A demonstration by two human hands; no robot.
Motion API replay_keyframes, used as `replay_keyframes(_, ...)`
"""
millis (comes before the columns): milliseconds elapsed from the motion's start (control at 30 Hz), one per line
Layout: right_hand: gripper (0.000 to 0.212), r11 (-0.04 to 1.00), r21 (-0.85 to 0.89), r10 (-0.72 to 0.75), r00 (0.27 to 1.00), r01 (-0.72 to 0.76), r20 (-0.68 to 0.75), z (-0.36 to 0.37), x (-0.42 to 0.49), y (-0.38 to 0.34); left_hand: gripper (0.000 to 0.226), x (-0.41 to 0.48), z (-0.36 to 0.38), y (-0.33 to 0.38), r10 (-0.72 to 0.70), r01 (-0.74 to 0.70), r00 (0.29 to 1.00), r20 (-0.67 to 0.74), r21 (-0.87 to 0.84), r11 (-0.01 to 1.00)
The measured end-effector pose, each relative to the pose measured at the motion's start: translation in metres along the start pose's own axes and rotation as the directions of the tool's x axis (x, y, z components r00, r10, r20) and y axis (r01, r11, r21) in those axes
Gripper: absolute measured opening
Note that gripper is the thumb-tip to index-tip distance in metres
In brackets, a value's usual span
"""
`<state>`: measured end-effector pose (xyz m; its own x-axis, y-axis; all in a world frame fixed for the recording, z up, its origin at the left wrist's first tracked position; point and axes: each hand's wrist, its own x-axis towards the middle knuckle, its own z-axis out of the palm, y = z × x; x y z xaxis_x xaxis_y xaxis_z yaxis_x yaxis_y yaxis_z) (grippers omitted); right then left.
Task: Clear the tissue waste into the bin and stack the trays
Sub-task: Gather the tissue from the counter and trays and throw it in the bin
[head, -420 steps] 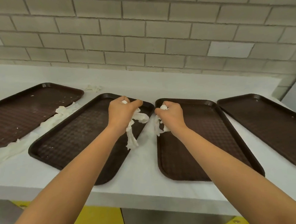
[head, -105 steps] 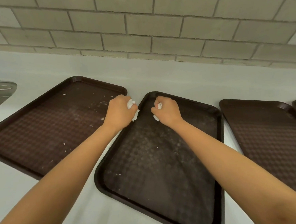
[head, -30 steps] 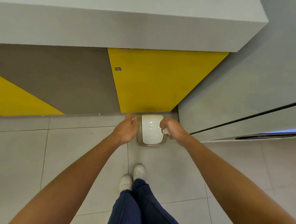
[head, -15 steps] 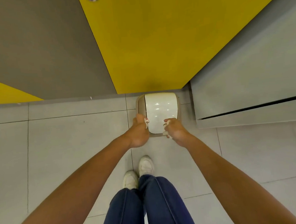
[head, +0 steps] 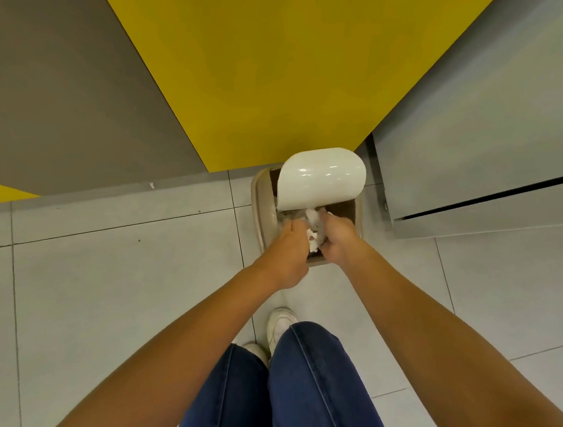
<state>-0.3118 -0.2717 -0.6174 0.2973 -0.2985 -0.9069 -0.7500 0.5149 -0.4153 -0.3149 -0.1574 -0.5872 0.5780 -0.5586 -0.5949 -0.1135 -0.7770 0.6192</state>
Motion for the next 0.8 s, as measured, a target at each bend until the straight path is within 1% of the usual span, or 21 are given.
replay_keyframes(67, 0.026, 0.999, -0.041, -0.013, 1.000, 0.013, 0.003, -0.002, 0.004, -0.003, 0.038, 0.015, 0.006, 0.002, -0.027, 0.028, 0.999, 0.025, -0.032, 0.999)
replay_keyframes(133, 0.029, 0.997, -0.073, -0.015, 1.000, 0.014, -0.014, -0.005, 0.009, -0.003, 0.036, 0.030, 0.010, 0.003, -0.078, 0.080, 0.996, 0.053, -0.040, 0.996)
replay_keyframes(167, 0.030, 0.996, -0.083, -0.010, 1.000, 0.009, -0.015, -0.006, 0.012, -0.003, 0.040, 0.037, 0.013, 0.002, -0.109, 0.112, 0.992, 0.066, -0.043, 0.993)
replay_keyframes(267, 0.027, 0.991, -0.130, -0.013, 1.000, 0.010, -0.020, -0.009, 0.017, 0.000, 0.060, 0.054, 0.019, 0.001, -0.201, 0.204, 0.974, 0.105, -0.017, 0.979)
replay_keyframes(367, 0.032, 0.985, -0.170, -0.029, 0.999, 0.025, -0.018, -0.012, 0.018, 0.001, 0.065, 0.066, 0.027, 0.001, -0.258, 0.253, 0.955, 0.145, 0.057, 0.966)
replay_keyframes(433, 0.039, 0.982, -0.183, -0.042, 0.999, 0.042, 0.004, -0.015, 0.019, 0.002, 0.066, 0.070, 0.033, 0.001, -0.274, 0.264, 0.952, 0.135, 0.092, 0.960)
replay_keyframes(533, 0.046, 0.979, -0.194, -0.052, 0.998, 0.057, 0.031, -0.019, 0.018, 0.003, 0.064, 0.074, 0.041, 0.001, -0.265, 0.260, 0.962, 0.071, 0.072, 0.963)
replay_keyframes(633, 0.047, 0.979, -0.191, -0.058, 0.998, 0.064, 0.040, -0.019, 0.017, 0.004, 0.059, 0.074, 0.042, -0.001, -0.210, 0.210, 0.977, -0.029, 0.018, 0.977)
replay_keyframes(700, 0.047, 0.977, -0.202, -0.056, 0.998, 0.062, 0.037, -0.018, 0.015, 0.006, 0.048, 0.070, 0.039, -0.003, -0.187, 0.182, 0.976, -0.110, -0.058, 0.982)
replay_keyframes(767, 0.046, 0.974, -0.220, -0.049, 0.998, 0.057, 0.041, -0.016, 0.007, 0.006, 0.034, 0.061, 0.033, -0.003, -0.185, 0.152, 0.962, -0.200, -0.169, 0.974)
replay_keyframes(800, 0.044, 0.971, -0.234, -0.046, 0.998, 0.056, 0.046, -0.015, 0.002, 0.006, 0.031, 0.055, 0.028, -0.002, -0.176, 0.128, 0.953, -0.246, -0.200, 0.972)
